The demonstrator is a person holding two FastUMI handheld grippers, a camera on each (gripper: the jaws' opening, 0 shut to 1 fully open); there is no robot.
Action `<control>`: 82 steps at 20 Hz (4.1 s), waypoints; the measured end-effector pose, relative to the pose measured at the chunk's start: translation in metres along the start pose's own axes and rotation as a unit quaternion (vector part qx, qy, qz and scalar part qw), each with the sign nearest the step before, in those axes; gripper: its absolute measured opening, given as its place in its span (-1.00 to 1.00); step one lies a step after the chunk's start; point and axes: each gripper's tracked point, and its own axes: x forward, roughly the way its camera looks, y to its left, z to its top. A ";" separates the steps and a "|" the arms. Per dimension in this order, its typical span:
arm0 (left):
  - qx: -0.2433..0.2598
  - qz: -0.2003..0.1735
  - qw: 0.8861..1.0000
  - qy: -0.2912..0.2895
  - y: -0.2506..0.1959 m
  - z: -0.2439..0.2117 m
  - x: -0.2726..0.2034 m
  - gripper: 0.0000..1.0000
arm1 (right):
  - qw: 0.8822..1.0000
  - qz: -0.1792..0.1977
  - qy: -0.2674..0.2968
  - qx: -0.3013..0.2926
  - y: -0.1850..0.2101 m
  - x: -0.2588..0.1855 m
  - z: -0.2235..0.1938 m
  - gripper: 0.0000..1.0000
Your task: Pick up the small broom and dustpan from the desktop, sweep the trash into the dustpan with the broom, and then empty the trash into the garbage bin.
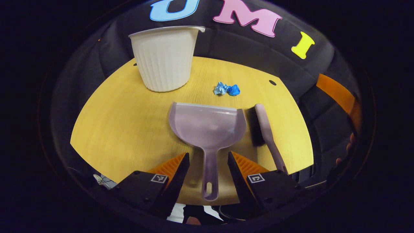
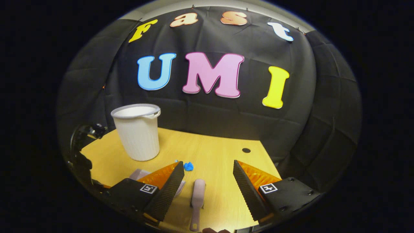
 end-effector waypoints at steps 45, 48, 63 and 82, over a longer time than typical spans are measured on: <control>0.083 -0.092 0.978 0.167 0.023 -0.014 0.066 -0.41 | 0.832 0.013 0.549 0.081 0.035 0.046 -0.230 -0.34; 0.106 -0.094 0.974 0.178 0.028 -0.010 0.065 -0.41 | 0.827 0.033 0.555 0.081 0.036 0.055 -0.230 -0.31; 0.347 -0.107 0.899 0.246 0.090 0.076 0.091 -0.42 | 0.837 0.061 0.535 -0.099 -0.028 0.226 -0.156 -0.44; 0.433 -0.121 0.864 0.226 0.101 0.106 0.112 -0.42 | 0.753 0.297 0.534 -0.246 0.056 0.172 -0.182 -0.43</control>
